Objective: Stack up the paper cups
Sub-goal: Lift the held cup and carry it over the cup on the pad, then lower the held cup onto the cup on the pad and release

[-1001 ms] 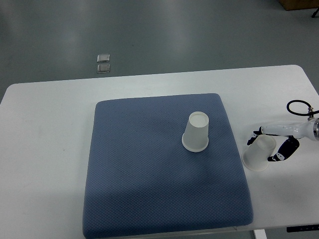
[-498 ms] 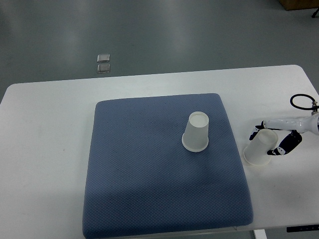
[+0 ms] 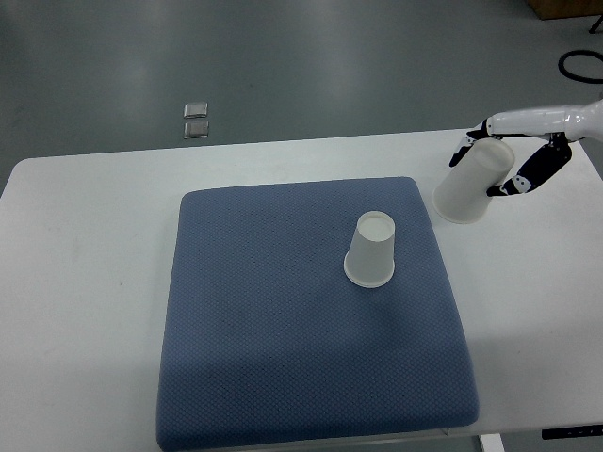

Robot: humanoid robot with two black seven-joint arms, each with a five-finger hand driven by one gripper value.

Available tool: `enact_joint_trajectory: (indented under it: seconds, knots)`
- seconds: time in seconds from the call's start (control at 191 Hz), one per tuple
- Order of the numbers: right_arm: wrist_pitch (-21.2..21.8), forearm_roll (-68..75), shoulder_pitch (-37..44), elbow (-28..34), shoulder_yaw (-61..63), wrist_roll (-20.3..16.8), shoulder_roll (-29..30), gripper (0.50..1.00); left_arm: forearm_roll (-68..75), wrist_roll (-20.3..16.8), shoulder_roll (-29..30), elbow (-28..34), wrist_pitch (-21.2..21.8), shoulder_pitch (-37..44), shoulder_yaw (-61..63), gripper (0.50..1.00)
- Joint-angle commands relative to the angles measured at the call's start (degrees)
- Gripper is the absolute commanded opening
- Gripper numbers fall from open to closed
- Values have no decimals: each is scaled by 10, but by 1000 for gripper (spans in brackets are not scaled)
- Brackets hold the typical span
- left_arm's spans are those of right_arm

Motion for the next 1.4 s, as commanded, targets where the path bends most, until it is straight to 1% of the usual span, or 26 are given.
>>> enact_joint_trajectory:
  seconds: [0.0,0.309,0.488,0.598,0.986,1.232,1.395]
  knots:
    - [23,32,28,1,2,-1,22,648,0,0,0,0,0,0,0,1000]
    - [28,34,49,12,-8,-4,91,648,0,0,0,0,0,0,0,1000]
    - [27,33,44,8,-9,-19,107,648,0,0,0,0,0,0,0,1000]
    - [27,33,39,-5,-9,-19,122,648,0,0,0,0,0,0,0,1000]
    - [20,26,6,-24,-9,-20,142,652,0,0,0,0,0,0,0,1000]
    - [19,25,4,-40,-9,-20,152,654,0,0,0,0,0,0,0,1000]
    - [19,24,2,-42,-10,-20,153,668,0,0,0,0,0,0,0,1000]
